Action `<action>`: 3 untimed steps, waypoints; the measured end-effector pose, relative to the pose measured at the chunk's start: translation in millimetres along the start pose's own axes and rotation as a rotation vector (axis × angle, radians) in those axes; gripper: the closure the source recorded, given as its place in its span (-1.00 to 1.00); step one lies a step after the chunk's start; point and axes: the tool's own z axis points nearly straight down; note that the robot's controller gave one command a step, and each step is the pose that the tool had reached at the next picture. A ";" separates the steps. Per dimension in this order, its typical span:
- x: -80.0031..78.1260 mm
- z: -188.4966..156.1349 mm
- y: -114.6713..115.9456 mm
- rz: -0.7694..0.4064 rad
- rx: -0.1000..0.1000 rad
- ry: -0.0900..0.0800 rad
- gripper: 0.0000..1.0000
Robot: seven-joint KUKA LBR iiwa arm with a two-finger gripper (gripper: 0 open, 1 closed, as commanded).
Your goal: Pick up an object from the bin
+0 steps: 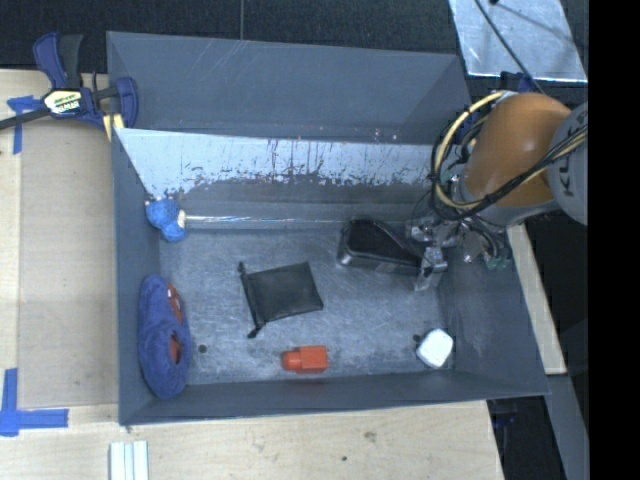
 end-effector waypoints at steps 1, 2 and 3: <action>0.0 0.0 0.0 0.000 0.000 0.000 1.00; 0.0 0.0 0.0 0.000 0.000 0.000 1.00; 0.0 0.0 0.0 0.000 0.000 0.000 1.00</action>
Offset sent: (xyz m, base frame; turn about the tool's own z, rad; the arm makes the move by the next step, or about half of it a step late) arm 0.0000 0.0000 0.0000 0.0000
